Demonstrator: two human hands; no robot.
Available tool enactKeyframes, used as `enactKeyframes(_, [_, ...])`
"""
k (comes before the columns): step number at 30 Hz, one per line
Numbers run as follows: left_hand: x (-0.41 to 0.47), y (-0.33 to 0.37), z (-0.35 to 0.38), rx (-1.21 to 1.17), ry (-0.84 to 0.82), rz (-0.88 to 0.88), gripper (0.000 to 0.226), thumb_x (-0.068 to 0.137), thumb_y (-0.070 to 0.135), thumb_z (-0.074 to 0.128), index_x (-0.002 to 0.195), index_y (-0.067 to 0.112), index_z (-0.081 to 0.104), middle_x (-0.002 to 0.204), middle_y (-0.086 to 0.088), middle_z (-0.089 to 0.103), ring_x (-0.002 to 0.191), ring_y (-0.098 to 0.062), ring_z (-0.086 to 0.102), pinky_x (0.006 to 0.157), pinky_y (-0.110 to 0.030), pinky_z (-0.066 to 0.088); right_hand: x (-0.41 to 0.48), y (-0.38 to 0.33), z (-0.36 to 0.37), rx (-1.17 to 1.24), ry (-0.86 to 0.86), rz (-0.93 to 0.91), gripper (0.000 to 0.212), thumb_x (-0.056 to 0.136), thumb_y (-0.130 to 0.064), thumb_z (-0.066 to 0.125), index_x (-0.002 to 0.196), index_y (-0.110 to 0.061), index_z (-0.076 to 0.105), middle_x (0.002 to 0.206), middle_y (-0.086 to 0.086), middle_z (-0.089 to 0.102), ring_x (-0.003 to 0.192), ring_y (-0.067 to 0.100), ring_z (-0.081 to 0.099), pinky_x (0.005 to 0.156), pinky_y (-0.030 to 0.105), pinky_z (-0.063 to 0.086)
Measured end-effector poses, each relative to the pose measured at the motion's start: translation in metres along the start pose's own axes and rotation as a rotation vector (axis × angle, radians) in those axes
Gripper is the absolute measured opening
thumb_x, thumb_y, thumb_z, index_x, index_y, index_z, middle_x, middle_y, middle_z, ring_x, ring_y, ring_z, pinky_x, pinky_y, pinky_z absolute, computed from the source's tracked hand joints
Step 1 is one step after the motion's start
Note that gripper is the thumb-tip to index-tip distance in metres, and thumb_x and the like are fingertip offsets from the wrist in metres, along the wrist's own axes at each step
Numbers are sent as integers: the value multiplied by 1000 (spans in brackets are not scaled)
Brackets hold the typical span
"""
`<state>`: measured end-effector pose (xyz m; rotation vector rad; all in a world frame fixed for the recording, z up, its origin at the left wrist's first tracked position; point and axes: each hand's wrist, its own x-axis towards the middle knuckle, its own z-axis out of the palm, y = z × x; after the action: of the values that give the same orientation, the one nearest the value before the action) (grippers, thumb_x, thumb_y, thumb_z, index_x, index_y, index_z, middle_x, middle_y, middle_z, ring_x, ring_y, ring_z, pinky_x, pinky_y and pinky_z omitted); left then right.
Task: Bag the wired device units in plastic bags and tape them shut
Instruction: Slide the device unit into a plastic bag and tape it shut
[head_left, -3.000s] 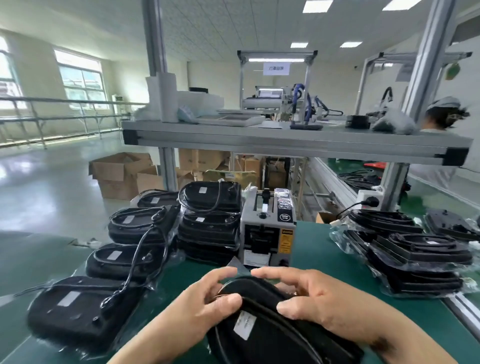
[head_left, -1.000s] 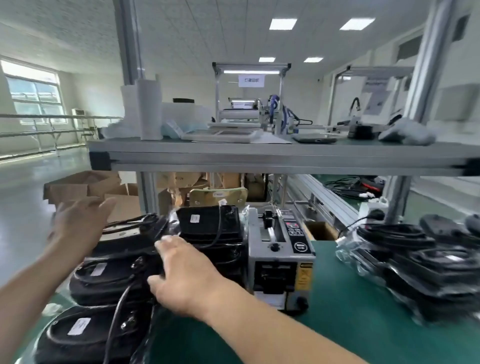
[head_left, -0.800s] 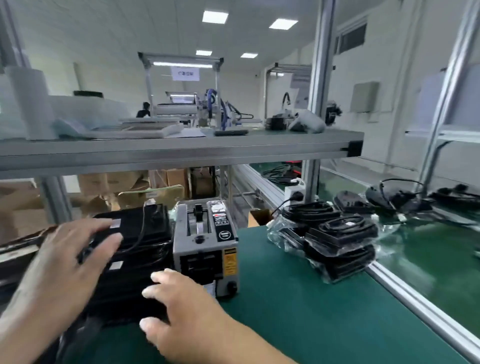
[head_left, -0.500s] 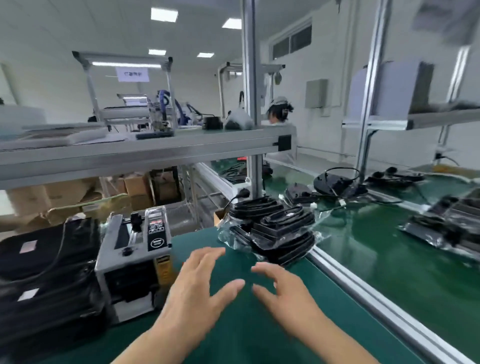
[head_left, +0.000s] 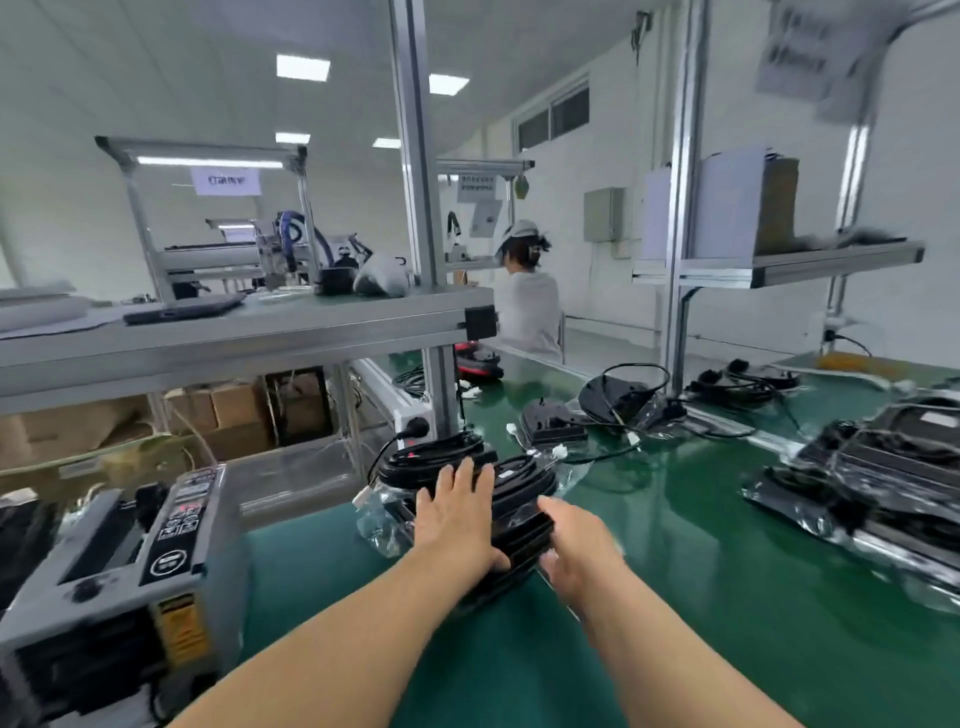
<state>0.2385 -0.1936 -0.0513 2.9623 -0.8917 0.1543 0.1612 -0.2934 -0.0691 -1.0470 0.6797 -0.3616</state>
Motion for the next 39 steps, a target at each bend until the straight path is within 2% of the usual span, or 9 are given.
enactKeyframes(13, [-34,-16,-6,-196,189,23,69,89,34,68,145,23,29,148,8,30,144,-18,20,99,-35,49,3,-4,2,-67,34,-59,124,50,-77,77,143,-3,43,143,17,53,112,26,56,95,38,46])
enactKeyframes(18, [-119,-33,7,-82,308,91,82,84,49,70,149,27,24,155,21,14,152,-15,-3,94,-26,53,-52,2,13,237,-218,-85,59,68,-45,83,115,-12,68,102,11,77,84,26,75,62,34,58])
enactKeyframes(21, [-175,-37,4,-257,434,185,73,66,47,84,123,9,59,132,-2,61,131,-36,41,75,-43,62,-93,21,21,300,-342,-89,46,68,-16,83,109,-3,68,91,23,75,74,35,73,58,39,59])
enactKeyframes(23, [-217,-60,-11,-333,247,177,59,95,56,49,110,3,70,115,-21,70,115,-44,60,88,-41,53,-118,37,28,230,-398,-137,40,66,-4,81,104,-5,70,92,27,73,76,37,71,70,47,60])
enactKeyframes(24, [-240,-76,-21,-360,60,187,81,97,67,30,114,-1,71,121,-32,64,116,-33,64,98,-40,43,-130,43,31,168,-435,-186,41,62,-4,80,102,-11,73,94,25,74,80,34,71,76,48,59])
enactKeyframes(26, [-267,-95,-36,-255,339,285,101,83,82,23,137,4,57,144,-38,41,109,16,51,112,-42,24,-153,51,37,-9,-523,-318,50,57,-10,78,101,-32,76,92,9,78,84,20,74,77,32,59])
enactKeyframes(29, [-291,-101,-50,-443,505,109,53,99,63,29,108,28,68,113,-10,71,103,-2,57,101,-27,37,-178,59,45,-244,-709,-455,55,55,-12,80,97,-48,74,89,-4,79,79,4,72,70,9,50])
enactKeyframes(33, [-304,-110,-65,-436,900,173,29,94,33,50,116,23,65,125,4,64,122,-12,51,105,-22,39,-206,69,56,-493,-938,-541,57,69,-15,76,116,-44,67,102,8,75,91,18,70,86,26,55])
enactKeyframes(39, [-301,-126,-80,-223,755,286,55,75,0,66,124,24,65,135,2,59,130,-21,49,98,-49,48,-219,80,64,-588,-986,-596,64,70,-25,81,127,-44,60,119,24,64,118,41,57,103,49,47])
